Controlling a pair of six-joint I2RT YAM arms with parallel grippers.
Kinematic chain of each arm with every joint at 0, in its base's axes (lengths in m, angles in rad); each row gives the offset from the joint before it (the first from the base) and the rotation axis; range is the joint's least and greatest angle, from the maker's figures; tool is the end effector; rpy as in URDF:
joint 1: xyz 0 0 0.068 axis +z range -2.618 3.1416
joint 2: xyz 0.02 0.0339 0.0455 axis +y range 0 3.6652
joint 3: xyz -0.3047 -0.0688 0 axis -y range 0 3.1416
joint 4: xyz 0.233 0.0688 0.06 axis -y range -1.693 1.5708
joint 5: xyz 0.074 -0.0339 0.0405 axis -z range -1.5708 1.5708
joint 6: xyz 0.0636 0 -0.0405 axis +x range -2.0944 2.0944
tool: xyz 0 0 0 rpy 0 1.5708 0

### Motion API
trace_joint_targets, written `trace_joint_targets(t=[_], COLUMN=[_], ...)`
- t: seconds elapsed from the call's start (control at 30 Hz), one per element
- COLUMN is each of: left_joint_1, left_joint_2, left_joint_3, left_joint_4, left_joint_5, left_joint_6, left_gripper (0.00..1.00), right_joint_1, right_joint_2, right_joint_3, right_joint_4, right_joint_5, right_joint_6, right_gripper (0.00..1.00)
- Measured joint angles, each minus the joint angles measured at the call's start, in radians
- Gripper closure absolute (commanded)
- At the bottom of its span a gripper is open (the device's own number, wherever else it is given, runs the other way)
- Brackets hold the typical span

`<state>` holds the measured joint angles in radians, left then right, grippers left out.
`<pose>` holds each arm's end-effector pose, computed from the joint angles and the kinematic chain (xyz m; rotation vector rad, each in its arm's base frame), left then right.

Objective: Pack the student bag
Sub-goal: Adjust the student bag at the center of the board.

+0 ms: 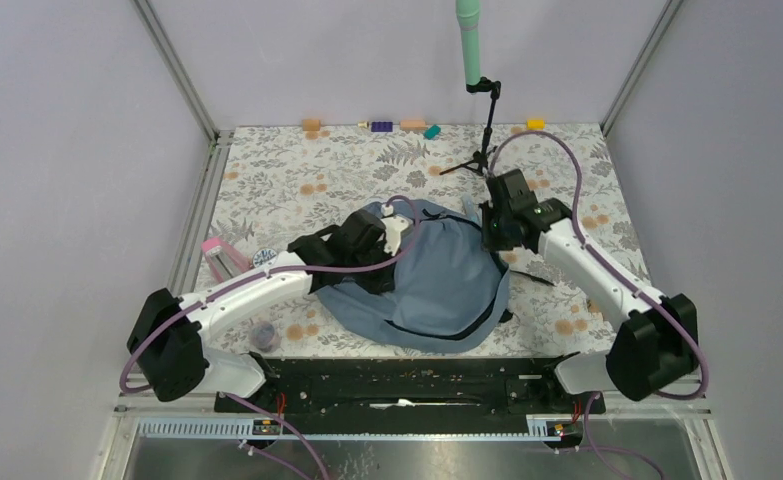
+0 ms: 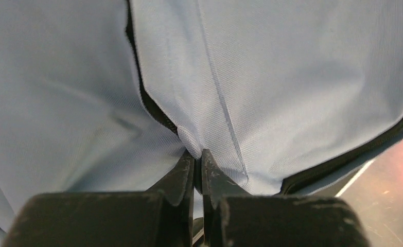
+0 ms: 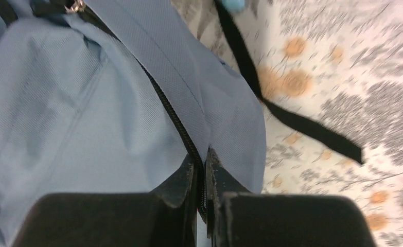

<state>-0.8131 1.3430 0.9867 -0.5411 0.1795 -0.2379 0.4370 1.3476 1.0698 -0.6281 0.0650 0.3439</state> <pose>0.1812 -0.2080 0.2785 0.8066 2.4413 -0.6513 0.2535 0.1139 0.2963 -0.0880 2.4899 0.2525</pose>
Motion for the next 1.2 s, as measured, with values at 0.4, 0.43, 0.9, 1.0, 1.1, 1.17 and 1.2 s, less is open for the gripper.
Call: trace_joint_targets(t=[0.4,0.43,0.9,1.0,1.1,1.17,1.2], left_joint_1=[-0.180,-0.202,-0.190,-0.075,0.039,0.074,0.077], left_joint_2=[0.083,0.087,-0.076,-0.165,-0.196,-0.194,-0.191], left_joint_3=[0.066,0.066,0.047,0.002,-0.066,-0.127,-0.159], left_joint_4=[0.183,0.208,0.278,0.262,0.256,0.261,0.266], left_joint_5=[-0.014,-0.021,-0.057,-0.080,-0.132,-0.157,-0.159], left_joint_6=[-0.203,-0.220,-0.219,-0.204,-0.204,-0.203,-0.200], left_gripper=[0.95,0.83,0.01,0.01,0.01,0.01,0.01], right_joint_1=[-0.005,-0.005,0.000,0.000,0.000,0.000,0.000], right_joint_2=[0.327,0.350,0.287,0.116,-0.089,-0.212,-0.262], right_joint_3=[0.441,0.458,0.458,0.317,0.123,-0.014,-0.080], right_joint_4=[-0.033,-0.021,0.089,0.086,0.084,0.087,0.089], right_joint_5=[0.016,-0.012,-0.033,0.023,0.066,0.080,0.084], right_joint_6=[-0.276,-0.284,-0.256,-0.203,-0.118,-0.045,-0.007], right_gripper=[0.99,0.89,0.08,0.07,0.06,0.06,0.06])
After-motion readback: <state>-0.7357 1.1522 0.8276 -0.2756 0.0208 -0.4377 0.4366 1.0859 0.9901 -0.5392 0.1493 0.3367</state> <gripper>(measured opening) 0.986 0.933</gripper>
